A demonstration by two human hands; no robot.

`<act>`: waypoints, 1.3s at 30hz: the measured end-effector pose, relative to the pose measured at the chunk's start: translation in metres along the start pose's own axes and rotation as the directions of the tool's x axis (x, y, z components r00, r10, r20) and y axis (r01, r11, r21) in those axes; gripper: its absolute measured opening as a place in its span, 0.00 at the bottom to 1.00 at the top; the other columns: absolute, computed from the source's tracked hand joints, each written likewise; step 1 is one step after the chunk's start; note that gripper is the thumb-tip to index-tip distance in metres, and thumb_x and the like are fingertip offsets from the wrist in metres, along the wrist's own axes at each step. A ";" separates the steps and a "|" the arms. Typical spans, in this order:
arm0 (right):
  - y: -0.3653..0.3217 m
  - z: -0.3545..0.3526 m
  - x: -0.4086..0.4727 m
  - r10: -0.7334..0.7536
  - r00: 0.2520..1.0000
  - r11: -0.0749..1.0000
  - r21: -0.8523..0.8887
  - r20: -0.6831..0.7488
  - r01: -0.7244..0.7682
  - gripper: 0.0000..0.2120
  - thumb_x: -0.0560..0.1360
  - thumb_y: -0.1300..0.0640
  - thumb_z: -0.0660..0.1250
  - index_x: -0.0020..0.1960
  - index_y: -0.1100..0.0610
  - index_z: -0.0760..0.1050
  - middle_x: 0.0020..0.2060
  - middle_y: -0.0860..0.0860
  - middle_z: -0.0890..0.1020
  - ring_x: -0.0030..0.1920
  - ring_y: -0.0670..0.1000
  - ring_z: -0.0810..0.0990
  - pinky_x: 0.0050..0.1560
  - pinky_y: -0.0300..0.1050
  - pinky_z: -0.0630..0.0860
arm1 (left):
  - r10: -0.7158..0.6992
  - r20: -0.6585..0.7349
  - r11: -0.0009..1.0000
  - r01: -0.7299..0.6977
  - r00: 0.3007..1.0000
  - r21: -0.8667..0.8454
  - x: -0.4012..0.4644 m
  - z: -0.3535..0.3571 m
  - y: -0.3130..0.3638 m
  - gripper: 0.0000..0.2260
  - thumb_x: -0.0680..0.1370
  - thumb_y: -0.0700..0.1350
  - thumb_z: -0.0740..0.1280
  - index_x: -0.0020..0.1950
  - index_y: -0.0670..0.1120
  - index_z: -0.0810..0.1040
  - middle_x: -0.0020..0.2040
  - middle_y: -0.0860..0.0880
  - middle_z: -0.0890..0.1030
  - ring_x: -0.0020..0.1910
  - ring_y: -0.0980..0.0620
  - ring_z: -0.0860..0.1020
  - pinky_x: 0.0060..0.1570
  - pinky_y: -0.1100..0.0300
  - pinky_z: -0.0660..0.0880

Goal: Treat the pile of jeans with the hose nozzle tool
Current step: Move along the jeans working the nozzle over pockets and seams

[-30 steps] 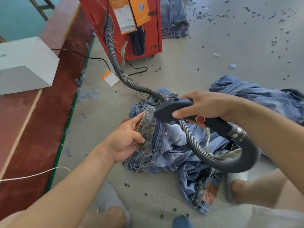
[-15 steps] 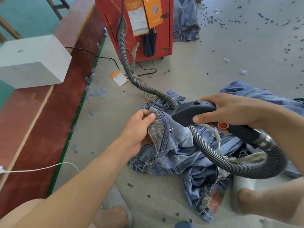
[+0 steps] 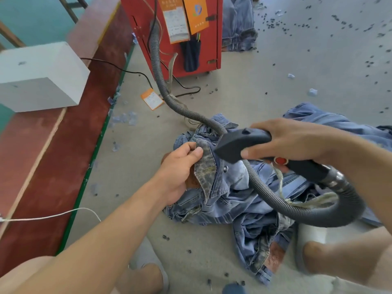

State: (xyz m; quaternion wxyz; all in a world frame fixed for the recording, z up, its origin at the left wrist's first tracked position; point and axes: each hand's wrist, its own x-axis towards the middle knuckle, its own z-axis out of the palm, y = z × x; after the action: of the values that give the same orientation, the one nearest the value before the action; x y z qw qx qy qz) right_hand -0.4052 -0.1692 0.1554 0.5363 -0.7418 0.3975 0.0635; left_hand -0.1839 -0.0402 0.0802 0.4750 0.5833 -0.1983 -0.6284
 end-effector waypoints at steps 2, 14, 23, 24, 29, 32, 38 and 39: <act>-0.001 0.009 0.000 0.018 0.999 1.000 -0.027 0.029 -0.017 0.08 0.73 0.44 0.77 0.45 0.44 0.79 0.32 0.50 0.81 0.28 0.50 0.78 0.32 0.44 0.80 | -0.006 0.017 1.000 0.006 1.000 0.001 0.001 0.000 0.000 0.07 0.86 0.42 0.61 0.52 0.48 0.77 0.46 0.44 0.82 0.41 0.47 0.81 0.40 0.51 0.80; -0.007 0.002 0.005 0.051 0.996 0.998 0.028 0.074 -0.054 0.06 0.76 0.47 0.76 0.44 0.46 0.81 0.32 0.52 0.80 0.27 0.51 0.76 0.30 0.43 0.76 | 0.066 0.187 0.965 -0.111 0.980 0.238 -0.001 -0.004 -0.006 0.09 0.87 0.40 0.59 0.62 0.48 0.78 0.48 0.50 0.84 0.44 0.55 0.82 0.40 0.64 0.78; -0.004 -0.003 0.008 -0.027 0.992 1.000 0.014 -0.124 0.029 0.06 0.75 0.46 0.76 0.43 0.44 0.80 0.29 0.49 0.81 0.26 0.49 0.77 0.29 0.42 0.77 | -0.059 0.040 0.992 0.063 0.997 -0.110 0.007 -0.012 0.001 0.07 0.87 0.43 0.58 0.60 0.48 0.76 0.48 0.44 0.85 0.42 0.46 0.85 0.40 0.46 0.83; -0.005 -0.001 0.005 -0.050 0.994 0.999 -0.026 -0.099 0.047 0.07 0.75 0.45 0.76 0.42 0.42 0.79 0.29 0.49 0.81 0.25 0.48 0.77 0.29 0.41 0.77 | -0.060 -0.003 0.985 0.058 0.998 -0.164 0.010 -0.014 0.004 0.07 0.88 0.43 0.57 0.60 0.47 0.75 0.48 0.44 0.86 0.41 0.46 0.85 0.39 0.46 0.84; -0.005 0.027 0.005 -0.045 0.998 0.989 -0.140 -0.045 0.039 0.09 0.74 0.45 0.76 0.45 0.46 0.77 0.28 0.48 0.81 0.25 0.50 0.79 0.27 0.41 0.78 | -0.088 0.013 0.970 0.089 0.996 -0.228 0.015 -0.014 0.008 0.12 0.83 0.48 0.65 0.65 0.45 0.73 0.53 0.41 0.86 0.47 0.43 0.86 0.44 0.47 0.84; -0.003 0.035 0.016 -0.043 0.988 0.996 -0.083 -0.146 0.031 0.10 0.74 0.46 0.76 0.48 0.49 0.78 0.29 0.48 0.81 0.26 0.48 0.78 0.29 0.46 0.79 | -0.132 0.098 0.983 0.143 0.986 -0.115 0.013 -0.014 0.005 0.20 0.78 0.48 0.71 0.67 0.43 0.74 0.58 0.38 0.85 0.49 0.42 0.86 0.50 0.46 0.84; 0.008 0.012 0.020 0.084 0.924 0.976 0.219 -0.374 0.000 0.11 0.75 0.48 0.76 0.51 0.53 0.79 0.30 0.52 0.80 0.25 0.51 0.76 0.29 0.46 0.77 | -0.074 -0.072 0.955 0.050 0.995 -0.291 0.019 -0.021 0.016 0.07 0.85 0.38 0.62 0.60 0.47 0.74 0.47 0.44 0.85 0.43 0.47 0.85 0.42 0.47 0.85; 0.010 0.007 0.018 0.075 0.932 0.980 0.197 -0.356 -0.003 0.11 0.75 0.46 0.76 0.50 0.52 0.79 0.30 0.52 0.80 0.25 0.52 0.76 0.29 0.46 0.78 | -0.053 -0.123 0.943 0.009 0.991 -0.332 0.020 -0.024 0.021 0.08 0.85 0.38 0.60 0.62 0.48 0.73 0.49 0.44 0.84 0.44 0.46 0.84 0.44 0.46 0.85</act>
State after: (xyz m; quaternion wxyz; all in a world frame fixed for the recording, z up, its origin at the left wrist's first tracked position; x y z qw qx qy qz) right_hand -0.3974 -0.1736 0.1362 0.5222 -0.6771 0.5083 -0.1023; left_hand -0.1516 -0.0595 0.0805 0.5681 0.5382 -0.0494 -0.6206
